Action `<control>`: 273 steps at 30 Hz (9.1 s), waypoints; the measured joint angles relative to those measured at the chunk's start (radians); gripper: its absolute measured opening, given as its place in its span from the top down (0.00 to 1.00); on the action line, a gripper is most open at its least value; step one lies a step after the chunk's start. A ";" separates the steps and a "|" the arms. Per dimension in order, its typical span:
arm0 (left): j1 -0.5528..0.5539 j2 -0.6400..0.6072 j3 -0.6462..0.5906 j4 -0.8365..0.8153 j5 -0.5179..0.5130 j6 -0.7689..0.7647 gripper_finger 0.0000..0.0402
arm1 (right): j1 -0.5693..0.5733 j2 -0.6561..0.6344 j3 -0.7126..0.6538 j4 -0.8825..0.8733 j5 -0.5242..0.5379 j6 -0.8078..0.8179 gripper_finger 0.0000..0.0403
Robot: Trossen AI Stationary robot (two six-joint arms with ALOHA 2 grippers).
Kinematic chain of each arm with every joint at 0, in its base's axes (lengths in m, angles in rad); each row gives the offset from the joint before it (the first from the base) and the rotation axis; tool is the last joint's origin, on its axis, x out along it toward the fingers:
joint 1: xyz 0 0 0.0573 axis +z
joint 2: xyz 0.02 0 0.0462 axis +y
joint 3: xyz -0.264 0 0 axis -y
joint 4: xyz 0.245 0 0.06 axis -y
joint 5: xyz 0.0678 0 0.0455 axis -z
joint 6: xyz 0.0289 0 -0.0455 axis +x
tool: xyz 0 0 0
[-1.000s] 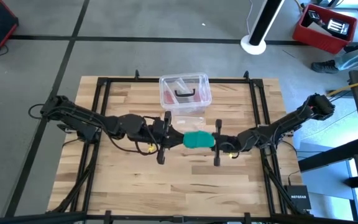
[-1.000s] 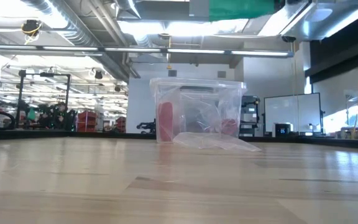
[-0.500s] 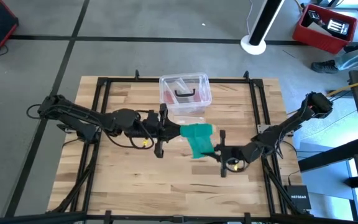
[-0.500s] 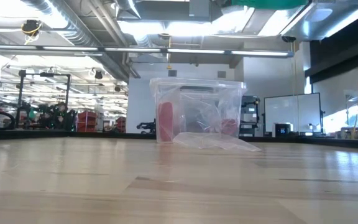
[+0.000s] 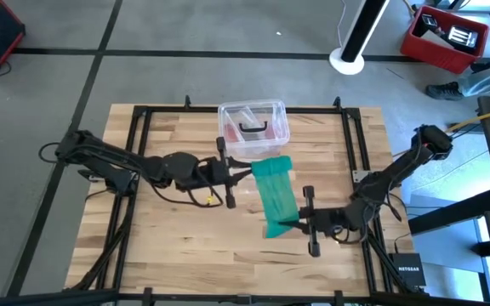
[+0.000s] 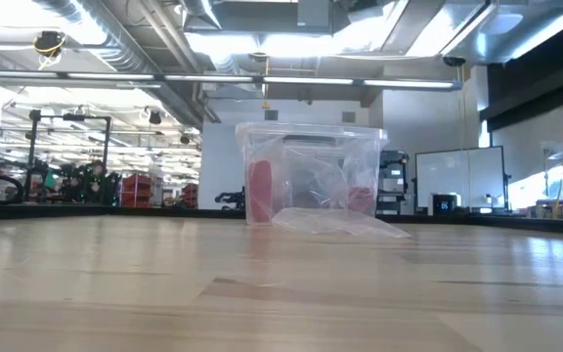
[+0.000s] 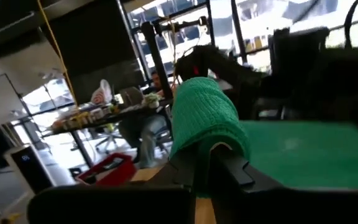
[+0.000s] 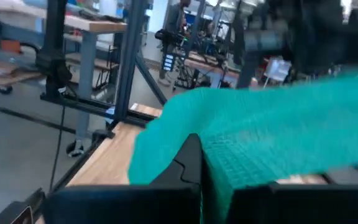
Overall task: Roll bandage
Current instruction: Roll the green bandage
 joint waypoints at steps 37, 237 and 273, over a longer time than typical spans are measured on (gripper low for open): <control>-0.153 0.115 0.002 -0.141 -0.006 0.216 0.96 | -0.197 0.070 0.464 -0.379 0.220 -0.255 0.99; -0.178 0.199 0.000 0.212 -0.022 -0.061 0.96 | -0.120 -0.120 -0.172 0.004 -0.033 0.170 0.84; -0.141 0.199 0.000 0.297 -0.153 0.264 0.96 | 0.006 0.016 -0.062 0.116 -0.010 0.103 0.99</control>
